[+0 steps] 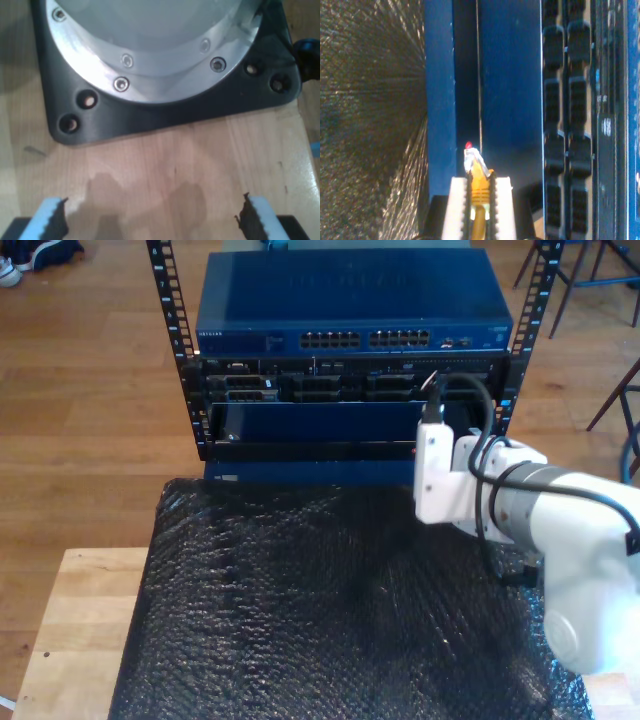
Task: Grab the cable and plug it in
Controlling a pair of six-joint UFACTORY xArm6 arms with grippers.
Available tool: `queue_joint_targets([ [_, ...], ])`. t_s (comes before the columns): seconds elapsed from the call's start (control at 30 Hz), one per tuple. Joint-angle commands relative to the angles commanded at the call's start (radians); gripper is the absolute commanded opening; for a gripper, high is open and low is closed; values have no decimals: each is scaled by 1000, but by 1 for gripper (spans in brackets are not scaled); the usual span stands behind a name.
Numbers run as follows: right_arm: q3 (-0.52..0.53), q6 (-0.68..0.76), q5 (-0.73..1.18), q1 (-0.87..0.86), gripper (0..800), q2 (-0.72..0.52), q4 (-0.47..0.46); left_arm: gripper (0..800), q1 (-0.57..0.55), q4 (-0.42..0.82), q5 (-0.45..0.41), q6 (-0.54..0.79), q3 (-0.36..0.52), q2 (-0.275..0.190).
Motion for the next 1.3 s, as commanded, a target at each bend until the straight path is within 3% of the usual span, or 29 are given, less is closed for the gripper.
queue_joint_targets([
  [0.23, -31, 2, -20, -5, 0, 15, -2, 800, -2, 0, 0, 0, 0, 0],
  [0.8, -219, -9, -238, -29, 0, 265, -3, 800, -2, 0, 0, 0, 0, 0],
  [1.3, -311, -37, -414, -87, 0, 387, 0, 800, -2, 0, 0, 0, 0, 0],
])
